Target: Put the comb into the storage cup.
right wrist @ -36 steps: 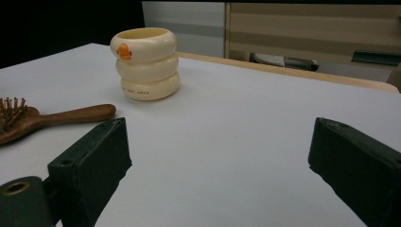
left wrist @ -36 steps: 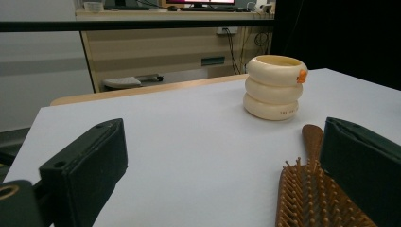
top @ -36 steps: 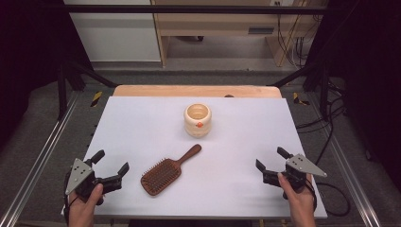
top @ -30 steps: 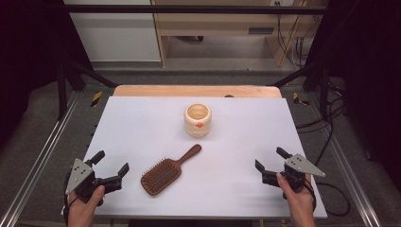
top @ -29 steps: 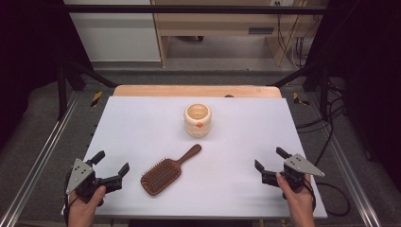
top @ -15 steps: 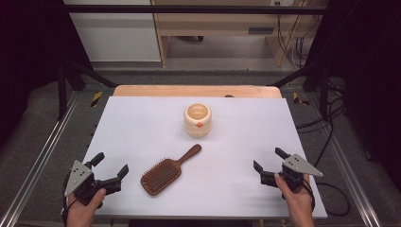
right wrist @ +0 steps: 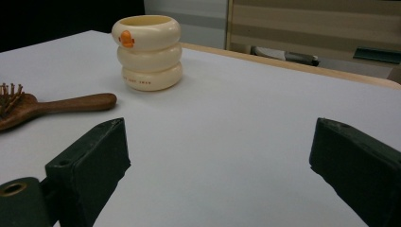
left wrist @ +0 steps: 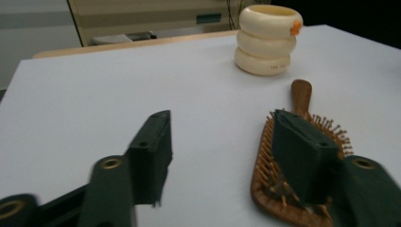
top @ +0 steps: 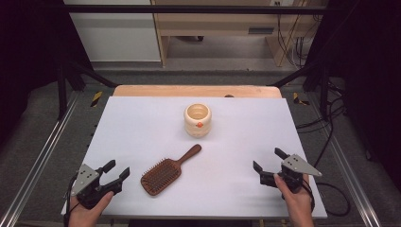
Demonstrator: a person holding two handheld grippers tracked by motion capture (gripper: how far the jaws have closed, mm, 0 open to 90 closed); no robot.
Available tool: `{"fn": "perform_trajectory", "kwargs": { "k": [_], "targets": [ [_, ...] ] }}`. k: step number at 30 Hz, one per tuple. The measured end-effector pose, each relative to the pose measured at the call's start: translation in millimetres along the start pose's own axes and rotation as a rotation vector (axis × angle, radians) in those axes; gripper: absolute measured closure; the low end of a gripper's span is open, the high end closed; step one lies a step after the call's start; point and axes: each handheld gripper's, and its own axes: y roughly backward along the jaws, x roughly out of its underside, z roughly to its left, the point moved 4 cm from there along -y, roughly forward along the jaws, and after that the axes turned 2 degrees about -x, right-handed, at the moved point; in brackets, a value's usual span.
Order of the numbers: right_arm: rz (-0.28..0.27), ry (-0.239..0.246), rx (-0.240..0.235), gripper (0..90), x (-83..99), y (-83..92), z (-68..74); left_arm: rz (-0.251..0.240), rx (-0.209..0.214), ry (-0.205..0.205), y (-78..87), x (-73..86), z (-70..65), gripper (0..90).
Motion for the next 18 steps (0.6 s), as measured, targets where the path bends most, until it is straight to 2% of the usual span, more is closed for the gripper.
{"fn": "perform_trajectory", "kwargs": {
  "k": [1, 2, 3, 4, 5, 6, 8, 9, 10, 15, 18],
  "targets": [
    [0.001, 0.002, 0.002, 5.7, 0.1, 0.4, 0.0, 0.024, 0.01, -0.003, -0.2, 2.4, -3.0, 51.7],
    [0.001, 0.002, 0.002, 5.7, 0.1, 0.4, 0.0, 0.024, 0.01, -0.003, -0.2, 2.4, -3.0, 58.4],
    [0.001, 0.002, 0.003, 5.9, 0.1, 0.7, 0.1, 0.036, 0.024, -0.01, -0.3, 3.5, -4.5, 62.3],
    [0.001, 0.002, 0.003, 5.9, 0.1, 0.7, 0.1, 0.046, 0.028, -0.012, -1.0, 4.4, -6.1, 62.3],
    [0.002, 0.003, 0.004, 6.0, 0.1, 0.1, -0.1, 0.071, 0.043, -0.019, -2.3, 6.5, -8.7, 69.7],
    [0.002, 0.003, 0.004, 6.0, 0.1, 0.1, -0.1, 0.071, 0.043, -0.019, -2.3, 6.5, -8.7, 72.8],
    [0.005, 0.004, 0.004, 6.1, 0.4, -0.9, -0.3, 0.1, 0.059, -0.014, -3.9, 9.2, -10.8, 76.3],
    [0.008, 0.008, 0.005, 6.2, 0.6, -1.2, -0.5, 0.113, 0.071, -0.015, -4.1, 10.3, -11.9, 84.4],
    [0.008, 0.008, 0.004, 6.2, 0.5, -1.0, -0.3, 0.129, 0.087, -0.011, -4.3, 11.6, -14.2, 87.4],
    [0.005, 0.004, 0.006, 6.3, 0.2, -0.1, 0.0, 0.174, 0.103, -0.001, -6.0, 16.7, -20.1, 90.0],
    [0.005, 0.007, 0.006, 6.4, 0.2, 0.1, 0.3, 0.218, 0.112, -0.019, -6.4, 24.0, -28.8, 90.0]
  ]
}}
